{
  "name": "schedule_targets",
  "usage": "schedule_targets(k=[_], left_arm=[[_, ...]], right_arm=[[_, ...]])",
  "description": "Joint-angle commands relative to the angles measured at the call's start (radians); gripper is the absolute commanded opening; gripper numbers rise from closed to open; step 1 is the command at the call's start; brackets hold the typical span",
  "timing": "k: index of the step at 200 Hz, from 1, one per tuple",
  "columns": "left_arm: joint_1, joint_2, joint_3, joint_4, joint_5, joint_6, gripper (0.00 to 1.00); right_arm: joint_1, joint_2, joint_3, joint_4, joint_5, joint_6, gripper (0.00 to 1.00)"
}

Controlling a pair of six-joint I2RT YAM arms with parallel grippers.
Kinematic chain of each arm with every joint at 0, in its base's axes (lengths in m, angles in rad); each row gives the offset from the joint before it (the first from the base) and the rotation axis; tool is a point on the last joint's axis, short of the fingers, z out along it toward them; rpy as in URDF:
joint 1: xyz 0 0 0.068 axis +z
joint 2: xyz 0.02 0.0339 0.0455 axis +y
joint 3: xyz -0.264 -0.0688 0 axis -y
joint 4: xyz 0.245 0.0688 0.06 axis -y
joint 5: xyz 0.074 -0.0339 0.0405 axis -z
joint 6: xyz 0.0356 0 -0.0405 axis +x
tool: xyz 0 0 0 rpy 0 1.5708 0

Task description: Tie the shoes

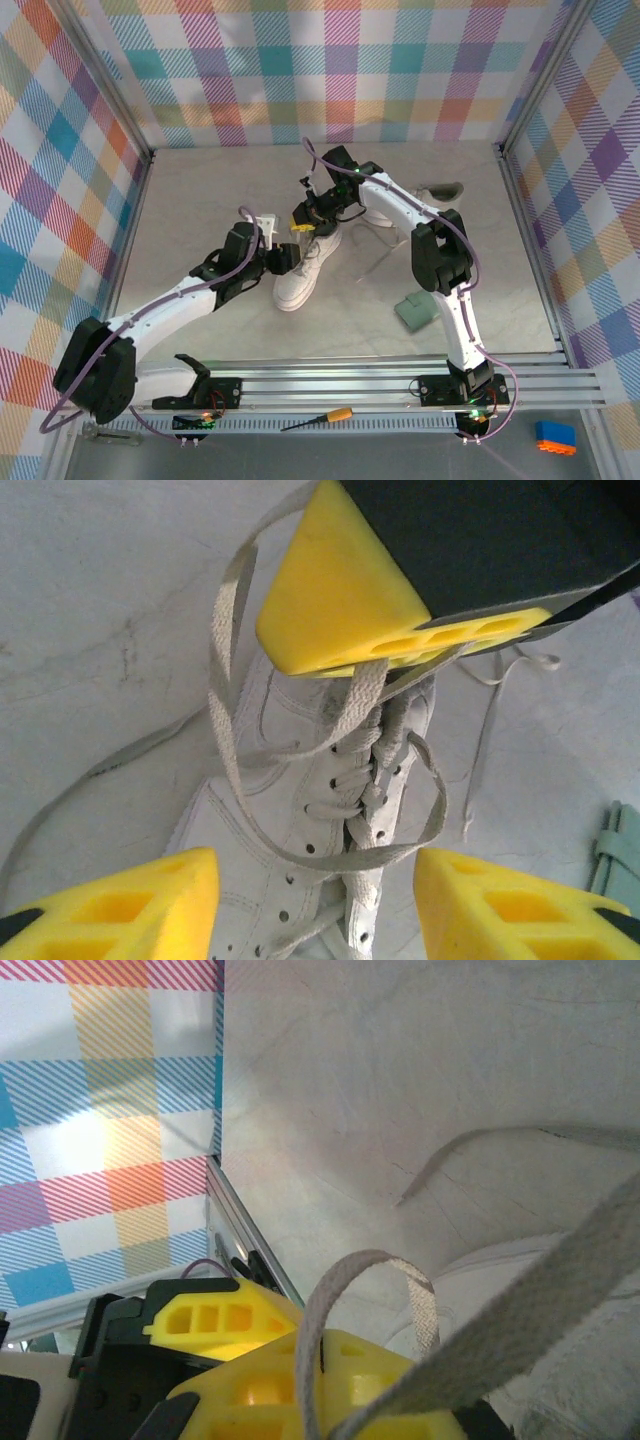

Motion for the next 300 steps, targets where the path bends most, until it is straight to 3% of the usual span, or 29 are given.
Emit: schedule_targets(k=[1, 46, 63, 92, 137, 161, 182, 218, 259, 286, 300], left_arm=[[-0.006, 0.047, 0.051, 0.071, 0.017, 0.06, 0.56], [-0.007, 0.139, 0.106, 0.098, -0.023, 0.08, 0.58], [-0.008, 0.177, 0.127, 0.101, -0.031, 0.08, 0.54], [-0.008, 0.208, 0.138, 0.111, -0.053, 0.072, 0.38], [-0.009, 0.164, 0.125, 0.093, -0.072, 0.052, 0.0], [-0.009, 0.111, 0.111, 0.053, -0.072, 0.047, 0.0], [-0.009, 0.059, 0.094, 0.009, -0.049, 0.029, 0.0], [-0.011, -0.027, 0.055, -0.062, 0.001, -0.019, 0.0], [-0.018, -0.112, 0.036, -0.14, 0.039, -0.074, 0.0], [-0.049, -0.135, 0.062, -0.188, 0.04, -0.111, 0.0], [-0.065, -0.136, 0.085, -0.217, 0.028, -0.144, 0.0]], right_arm=[[0.0, 0.005, 0.0, 0.018, -0.074, 0.047, 0.0], [0.0, 0.004, -0.002, 0.021, -0.092, 0.057, 0.0], [0.0, 0.003, -0.002, 0.024, -0.094, 0.063, 0.0], [-0.002, 0.005, -0.003, 0.028, -0.101, 0.073, 0.0], [-0.005, 0.004, 0.001, 0.029, -0.073, 0.073, 0.0], [-0.006, 0.001, 0.018, 0.013, -0.028, 0.047, 0.0], [-0.009, 0.001, 0.047, -0.002, 0.023, 0.023, 0.23], [-0.016, -0.041, 0.057, -0.018, 0.138, -0.011, 0.47], [-0.023, -0.188, -0.084, 0.027, 0.348, -0.044, 0.51], [-0.025, -0.362, -0.309, 0.164, 0.511, -0.055, 0.51], [-0.025, -0.488, -0.479, 0.318, 0.556, -0.065, 0.52]])
